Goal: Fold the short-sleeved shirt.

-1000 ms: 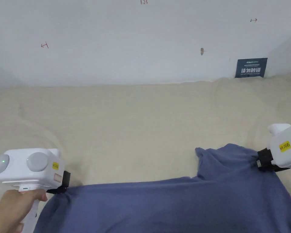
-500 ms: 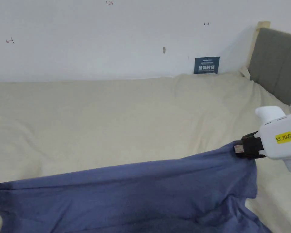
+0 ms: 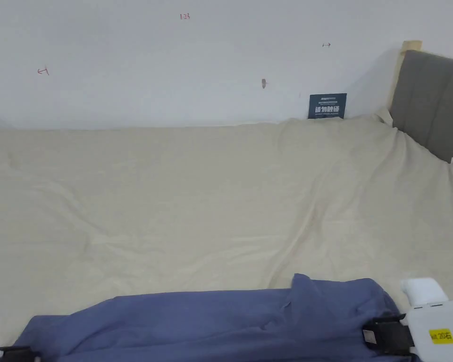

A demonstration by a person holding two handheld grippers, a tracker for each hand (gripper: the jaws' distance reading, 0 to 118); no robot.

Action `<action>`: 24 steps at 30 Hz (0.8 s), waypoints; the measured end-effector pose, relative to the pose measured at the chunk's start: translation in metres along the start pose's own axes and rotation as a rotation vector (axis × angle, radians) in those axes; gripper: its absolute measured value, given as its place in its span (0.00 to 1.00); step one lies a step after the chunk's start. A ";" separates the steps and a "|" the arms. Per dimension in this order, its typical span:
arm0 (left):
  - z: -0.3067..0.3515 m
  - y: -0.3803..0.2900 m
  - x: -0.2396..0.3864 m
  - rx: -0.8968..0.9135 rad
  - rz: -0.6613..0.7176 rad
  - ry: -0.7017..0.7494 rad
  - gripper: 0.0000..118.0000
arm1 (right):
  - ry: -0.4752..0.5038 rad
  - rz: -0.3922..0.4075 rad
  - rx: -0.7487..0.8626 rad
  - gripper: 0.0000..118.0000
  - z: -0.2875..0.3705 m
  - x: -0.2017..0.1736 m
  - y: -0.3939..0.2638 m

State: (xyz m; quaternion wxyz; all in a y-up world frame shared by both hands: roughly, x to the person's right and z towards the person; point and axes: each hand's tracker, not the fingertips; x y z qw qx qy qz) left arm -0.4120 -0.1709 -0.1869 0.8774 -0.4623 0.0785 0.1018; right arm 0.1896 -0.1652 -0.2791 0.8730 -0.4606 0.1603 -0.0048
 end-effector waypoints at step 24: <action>0.046 -0.035 -0.053 0.150 0.203 -0.257 0.00 | 0.044 0.205 0.648 0.00 0.047 -0.189 -0.041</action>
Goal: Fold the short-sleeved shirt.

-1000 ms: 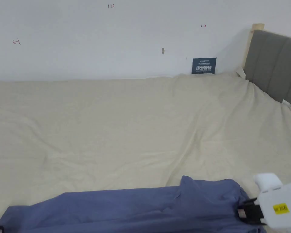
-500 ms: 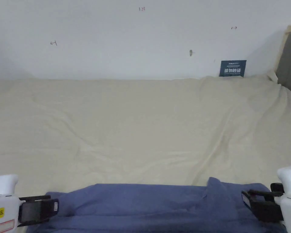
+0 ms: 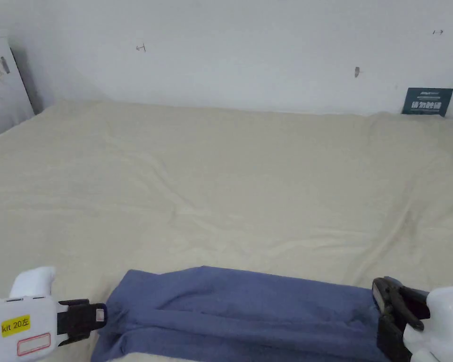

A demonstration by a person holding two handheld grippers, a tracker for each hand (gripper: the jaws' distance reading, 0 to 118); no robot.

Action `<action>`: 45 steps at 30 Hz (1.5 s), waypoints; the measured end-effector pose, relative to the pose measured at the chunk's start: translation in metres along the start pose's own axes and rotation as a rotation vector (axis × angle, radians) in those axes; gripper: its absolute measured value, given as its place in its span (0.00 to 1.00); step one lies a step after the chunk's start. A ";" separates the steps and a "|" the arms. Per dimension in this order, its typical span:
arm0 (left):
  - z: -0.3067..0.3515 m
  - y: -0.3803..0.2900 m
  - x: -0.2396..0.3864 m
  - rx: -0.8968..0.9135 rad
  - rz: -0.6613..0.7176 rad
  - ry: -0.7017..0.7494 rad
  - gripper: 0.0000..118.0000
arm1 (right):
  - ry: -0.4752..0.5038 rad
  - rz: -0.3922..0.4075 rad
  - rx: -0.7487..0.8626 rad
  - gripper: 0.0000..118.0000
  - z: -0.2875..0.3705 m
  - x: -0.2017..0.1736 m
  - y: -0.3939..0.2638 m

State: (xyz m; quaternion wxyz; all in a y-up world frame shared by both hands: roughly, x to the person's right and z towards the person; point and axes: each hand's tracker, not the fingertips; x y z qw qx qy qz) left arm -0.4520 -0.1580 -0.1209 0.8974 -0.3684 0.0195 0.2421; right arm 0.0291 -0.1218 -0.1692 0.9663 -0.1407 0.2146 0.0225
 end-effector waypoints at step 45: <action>-0.106 0.048 -0.025 -0.327 0.226 -0.338 0.06 | 0.026 -0.149 -0.133 0.00 -0.026 0.016 0.007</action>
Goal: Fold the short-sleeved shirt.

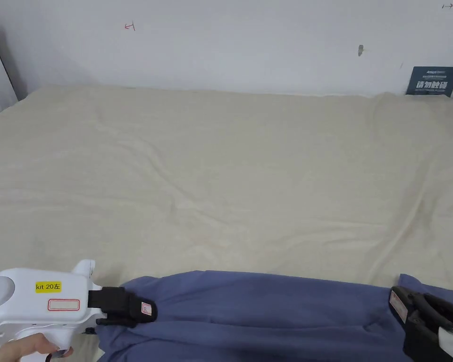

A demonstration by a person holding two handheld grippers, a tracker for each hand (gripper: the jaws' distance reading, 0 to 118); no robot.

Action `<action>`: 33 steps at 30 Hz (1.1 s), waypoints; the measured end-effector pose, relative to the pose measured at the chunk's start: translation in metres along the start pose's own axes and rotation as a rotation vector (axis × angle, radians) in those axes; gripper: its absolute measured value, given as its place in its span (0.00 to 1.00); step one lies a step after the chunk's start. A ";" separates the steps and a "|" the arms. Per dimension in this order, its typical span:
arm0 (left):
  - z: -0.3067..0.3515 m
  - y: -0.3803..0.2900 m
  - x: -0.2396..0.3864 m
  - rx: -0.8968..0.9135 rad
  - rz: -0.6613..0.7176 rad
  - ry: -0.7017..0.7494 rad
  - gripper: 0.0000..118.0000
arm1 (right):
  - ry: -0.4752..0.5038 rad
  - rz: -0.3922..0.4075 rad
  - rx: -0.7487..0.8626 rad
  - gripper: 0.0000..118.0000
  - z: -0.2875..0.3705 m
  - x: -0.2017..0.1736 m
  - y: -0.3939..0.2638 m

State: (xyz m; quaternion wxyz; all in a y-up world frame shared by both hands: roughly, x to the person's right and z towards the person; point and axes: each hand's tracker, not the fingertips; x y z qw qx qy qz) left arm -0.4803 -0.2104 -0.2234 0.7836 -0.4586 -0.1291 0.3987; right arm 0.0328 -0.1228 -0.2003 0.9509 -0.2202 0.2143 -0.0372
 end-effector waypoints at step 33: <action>-0.229 -0.064 0.293 -0.359 -0.551 -0.032 0.94 | -0.158 -0.218 0.055 0.00 0.078 0.121 -0.024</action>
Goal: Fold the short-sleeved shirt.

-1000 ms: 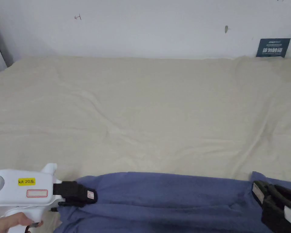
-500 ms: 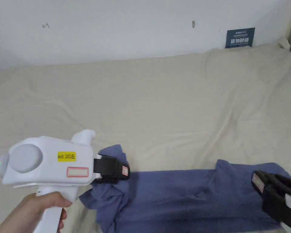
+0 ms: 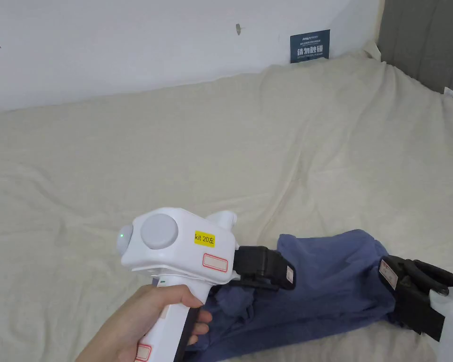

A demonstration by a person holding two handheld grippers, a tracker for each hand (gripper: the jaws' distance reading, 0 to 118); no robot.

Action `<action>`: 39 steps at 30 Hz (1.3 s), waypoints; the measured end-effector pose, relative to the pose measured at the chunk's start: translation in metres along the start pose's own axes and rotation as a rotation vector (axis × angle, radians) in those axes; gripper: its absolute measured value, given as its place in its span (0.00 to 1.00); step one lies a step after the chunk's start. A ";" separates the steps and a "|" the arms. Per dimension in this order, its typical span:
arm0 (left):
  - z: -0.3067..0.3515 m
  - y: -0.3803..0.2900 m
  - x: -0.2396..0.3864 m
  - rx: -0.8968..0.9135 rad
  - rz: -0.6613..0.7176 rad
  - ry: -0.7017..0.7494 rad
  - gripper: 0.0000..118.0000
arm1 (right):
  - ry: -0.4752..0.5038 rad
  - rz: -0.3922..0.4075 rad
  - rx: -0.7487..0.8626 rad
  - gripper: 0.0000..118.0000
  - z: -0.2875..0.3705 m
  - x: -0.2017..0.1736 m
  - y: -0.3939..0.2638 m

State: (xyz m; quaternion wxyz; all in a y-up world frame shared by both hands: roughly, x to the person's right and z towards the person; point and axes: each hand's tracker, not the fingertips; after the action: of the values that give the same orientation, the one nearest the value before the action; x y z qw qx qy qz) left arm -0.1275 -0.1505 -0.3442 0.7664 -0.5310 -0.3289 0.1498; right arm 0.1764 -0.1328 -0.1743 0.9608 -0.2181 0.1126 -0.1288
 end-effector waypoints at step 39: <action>-0.010 -0.029 0.013 -0.001 -0.039 0.197 0.04 | -0.003 -0.024 -0.043 0.00 -0.007 0.005 -0.007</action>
State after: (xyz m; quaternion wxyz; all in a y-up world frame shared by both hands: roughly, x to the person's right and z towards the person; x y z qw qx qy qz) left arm -0.1151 -0.1611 -0.3156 0.7975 -0.5372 -0.2623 0.0816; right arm 0.1775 -0.1432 -0.1785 0.9545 -0.2401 0.1111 -0.1376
